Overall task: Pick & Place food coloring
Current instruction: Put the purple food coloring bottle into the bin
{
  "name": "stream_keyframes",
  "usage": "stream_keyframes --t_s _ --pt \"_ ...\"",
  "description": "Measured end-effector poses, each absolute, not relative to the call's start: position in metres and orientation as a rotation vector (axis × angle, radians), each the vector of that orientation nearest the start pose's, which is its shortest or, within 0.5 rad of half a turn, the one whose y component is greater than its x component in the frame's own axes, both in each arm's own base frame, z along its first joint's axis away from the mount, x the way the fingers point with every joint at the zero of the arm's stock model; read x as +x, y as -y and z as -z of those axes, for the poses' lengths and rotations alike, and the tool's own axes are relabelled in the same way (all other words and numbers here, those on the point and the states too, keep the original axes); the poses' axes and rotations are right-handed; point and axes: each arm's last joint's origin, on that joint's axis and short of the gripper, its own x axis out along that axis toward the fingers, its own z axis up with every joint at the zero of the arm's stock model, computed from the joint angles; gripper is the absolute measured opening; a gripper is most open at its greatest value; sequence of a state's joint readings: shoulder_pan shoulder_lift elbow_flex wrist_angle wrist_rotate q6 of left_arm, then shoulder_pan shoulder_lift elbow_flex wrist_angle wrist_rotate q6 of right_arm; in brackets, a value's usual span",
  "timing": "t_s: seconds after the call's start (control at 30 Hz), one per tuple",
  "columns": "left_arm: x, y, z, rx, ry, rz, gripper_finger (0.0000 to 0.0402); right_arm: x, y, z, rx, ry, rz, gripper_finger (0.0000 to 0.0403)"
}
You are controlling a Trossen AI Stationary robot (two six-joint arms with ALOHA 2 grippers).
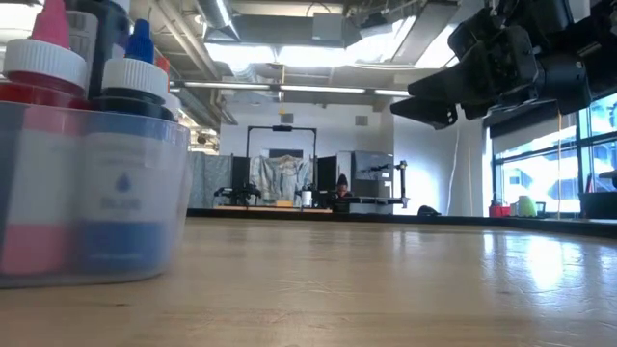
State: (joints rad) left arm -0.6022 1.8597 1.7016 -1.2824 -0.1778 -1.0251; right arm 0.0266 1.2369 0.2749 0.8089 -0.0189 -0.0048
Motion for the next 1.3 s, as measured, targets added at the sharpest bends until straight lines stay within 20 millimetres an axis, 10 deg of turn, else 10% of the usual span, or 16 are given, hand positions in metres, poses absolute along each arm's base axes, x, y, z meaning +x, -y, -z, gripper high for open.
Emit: stream_keyframes --t_s 1.3 --pt "0.303 0.193 -0.245 -0.250 -1.355 -0.312 0.0145 0.218 -0.006 -0.171 -0.009 -0.162 -0.046 0.0317"
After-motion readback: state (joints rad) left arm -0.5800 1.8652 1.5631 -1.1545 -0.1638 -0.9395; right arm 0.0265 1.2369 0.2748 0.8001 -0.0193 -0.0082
